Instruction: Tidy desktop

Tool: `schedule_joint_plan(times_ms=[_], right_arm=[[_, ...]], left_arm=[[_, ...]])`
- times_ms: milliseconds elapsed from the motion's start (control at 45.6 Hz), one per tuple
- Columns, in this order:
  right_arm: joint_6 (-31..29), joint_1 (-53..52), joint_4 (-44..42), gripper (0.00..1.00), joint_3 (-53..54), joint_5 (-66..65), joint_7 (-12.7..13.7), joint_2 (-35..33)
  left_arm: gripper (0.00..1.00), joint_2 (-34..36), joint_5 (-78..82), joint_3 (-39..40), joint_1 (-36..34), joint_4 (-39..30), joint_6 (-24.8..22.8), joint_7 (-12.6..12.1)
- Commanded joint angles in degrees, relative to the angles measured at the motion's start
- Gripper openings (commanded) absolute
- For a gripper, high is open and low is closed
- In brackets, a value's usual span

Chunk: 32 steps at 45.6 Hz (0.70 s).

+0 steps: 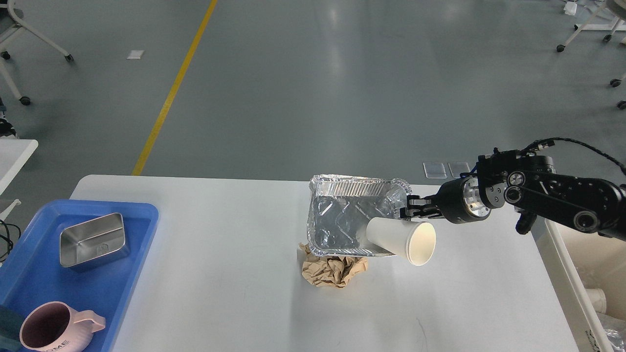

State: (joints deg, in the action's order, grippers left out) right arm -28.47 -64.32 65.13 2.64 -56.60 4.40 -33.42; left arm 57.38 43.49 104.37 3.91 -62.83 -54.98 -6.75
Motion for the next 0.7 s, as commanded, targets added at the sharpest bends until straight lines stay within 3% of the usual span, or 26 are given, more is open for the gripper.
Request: schedule_joint_plan(times_ms=[0,154,373,680], right_arm=[[0.0,-0.4,0.0,0.0,0.2,0.0,0.1,-0.1],[0.1,-0.9,-0.1,0.0,0.2,0.1,0.0,-0.3],[0.0,-1.2,0.1,0.0,0.3,0.1,0.0,-1.6],[-0.1,-1.4,0.0,0.0,0.3,0.1,0.0,-1.6]], left_arm=[[0.98,0.7,2.1,10.7,6.8,-1.5,0.0,-0.1],[0.98,1.9,3.5,14.0,7.3,-1.5,0.0,-0.4],[0.98,7.1,4.1,13.9,8.8,-1.4,0.0,-2.8],[0.98,8.3,4.6,16.6,8.7,-1.6,0.0,-2.0]])
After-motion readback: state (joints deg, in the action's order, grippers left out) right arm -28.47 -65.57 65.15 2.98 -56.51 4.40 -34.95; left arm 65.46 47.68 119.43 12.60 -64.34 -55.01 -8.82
